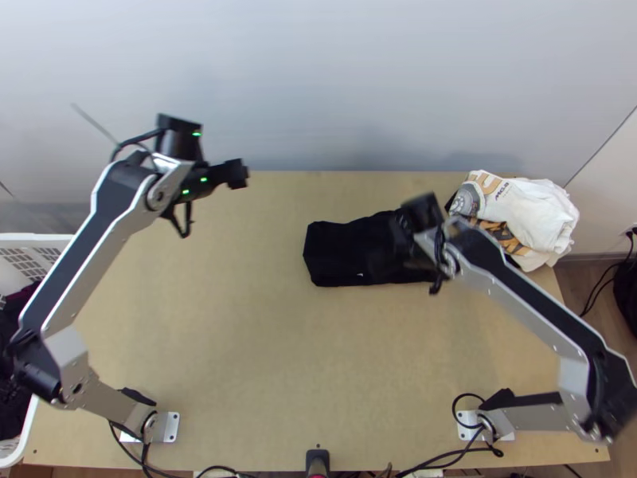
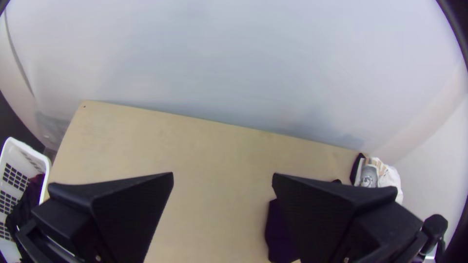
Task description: Fold the t-shirt
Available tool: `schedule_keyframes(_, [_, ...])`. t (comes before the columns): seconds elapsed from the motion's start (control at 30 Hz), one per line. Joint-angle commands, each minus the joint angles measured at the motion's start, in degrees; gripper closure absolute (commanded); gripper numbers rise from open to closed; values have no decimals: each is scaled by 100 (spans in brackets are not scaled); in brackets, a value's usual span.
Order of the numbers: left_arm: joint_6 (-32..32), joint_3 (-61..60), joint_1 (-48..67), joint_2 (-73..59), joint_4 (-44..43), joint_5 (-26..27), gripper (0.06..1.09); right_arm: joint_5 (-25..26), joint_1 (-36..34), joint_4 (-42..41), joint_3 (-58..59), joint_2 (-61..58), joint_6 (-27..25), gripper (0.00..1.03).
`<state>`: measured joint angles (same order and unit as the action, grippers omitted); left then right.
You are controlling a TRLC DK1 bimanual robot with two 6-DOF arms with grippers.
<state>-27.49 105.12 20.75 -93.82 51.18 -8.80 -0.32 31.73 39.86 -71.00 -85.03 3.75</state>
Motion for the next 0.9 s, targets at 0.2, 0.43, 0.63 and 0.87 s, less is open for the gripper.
schedule_keyframes(0.2, [121,-1354,-1117,1340,59,10,10,1245,800,-2140,2934,1674,-3539,4])
schedule_keyframes(0.43, [103,-1872,-1390,1806,-3,27,10,1245,862,-3449,4015,2149,-5130,4])
schedule_keyframes(0.63, [-2,-2233,-1513,2017,-134,54,10,1245,985,-4469,4437,1920,-5666,4])
schedule_keyframes(0.87, [-2,-2356,-1583,2026,-231,80,10,1245,1108,-5462,4340,998,-5877,4])
